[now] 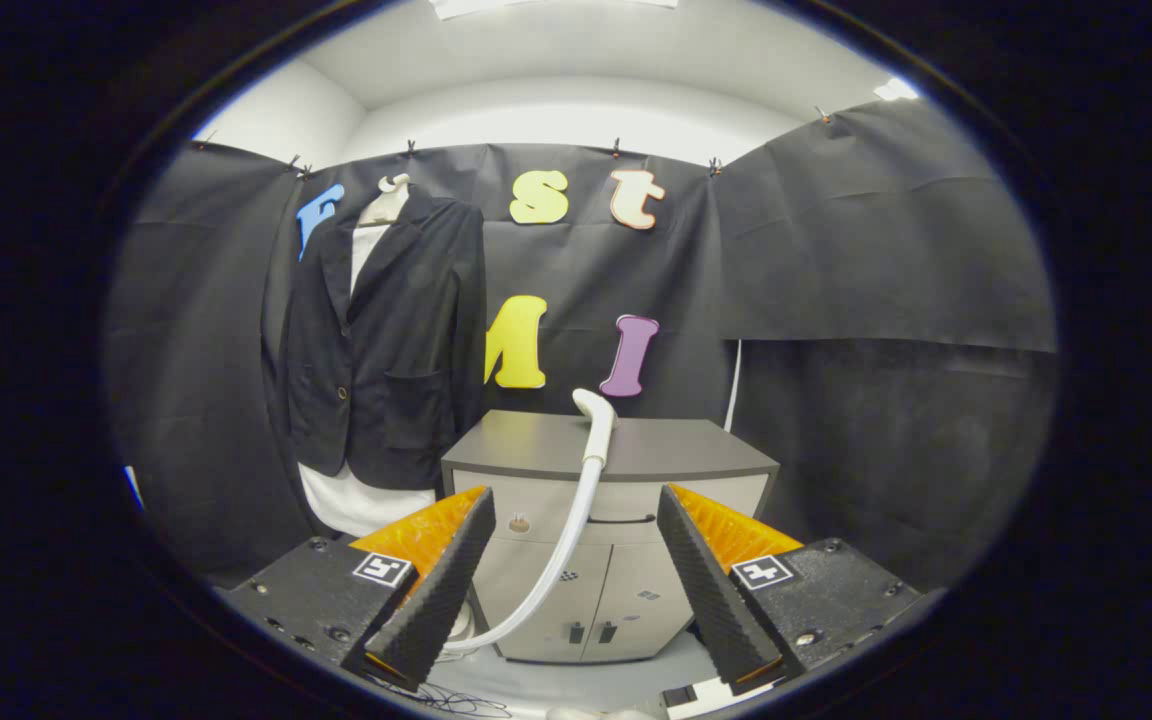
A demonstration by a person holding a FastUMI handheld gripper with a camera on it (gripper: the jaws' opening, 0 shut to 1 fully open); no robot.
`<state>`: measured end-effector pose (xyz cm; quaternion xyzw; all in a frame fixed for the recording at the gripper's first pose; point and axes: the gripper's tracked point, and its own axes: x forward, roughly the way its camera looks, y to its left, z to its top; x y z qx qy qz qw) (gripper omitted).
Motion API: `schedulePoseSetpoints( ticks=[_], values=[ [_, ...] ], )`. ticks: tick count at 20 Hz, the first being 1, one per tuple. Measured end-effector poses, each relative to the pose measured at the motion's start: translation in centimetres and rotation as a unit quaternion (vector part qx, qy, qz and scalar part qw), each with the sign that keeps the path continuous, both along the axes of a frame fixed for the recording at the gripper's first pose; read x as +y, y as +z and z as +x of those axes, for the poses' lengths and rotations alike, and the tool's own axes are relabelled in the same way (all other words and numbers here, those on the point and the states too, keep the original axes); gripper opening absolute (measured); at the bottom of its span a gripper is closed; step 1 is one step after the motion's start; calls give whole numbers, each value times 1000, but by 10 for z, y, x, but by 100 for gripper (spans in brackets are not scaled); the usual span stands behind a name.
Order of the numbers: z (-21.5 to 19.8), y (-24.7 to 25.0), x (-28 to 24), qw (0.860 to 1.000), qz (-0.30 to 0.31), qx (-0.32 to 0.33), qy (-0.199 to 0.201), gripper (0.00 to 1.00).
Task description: Iron the clothes twice with a garment steamer, once on the left side and once on the right side.
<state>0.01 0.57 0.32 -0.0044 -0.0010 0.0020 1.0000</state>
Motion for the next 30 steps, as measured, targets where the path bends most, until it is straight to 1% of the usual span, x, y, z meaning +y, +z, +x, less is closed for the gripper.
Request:
schedulePoseSetpoints(
  ticks=[3, 5, 10, 15, 20, 23, 25, 27, 30],
  values=[
    [-1, 4, 5, 1000, 2, -2, 5, 100],
    [5, 11, 4, 1000, 6, -1, 10, 100],
    [53, 43, -4, 1000, 2, -6, 7, 100],
    [133, 69, -16, 1000, 9, -3, 8, 100],
    [227, 73, -24, 1000, 12, 23, 16, 100],
    [283, 58, -30, 999, 7, 49, 15, 100],
    [317, 39, -34, 997, 2, 75, 15, 100],
    [344, 17, -33, 994, 4, 106, 21, 100],
    [369, -17, -33, 988, 1, 153, 30, 100]
  ],
)
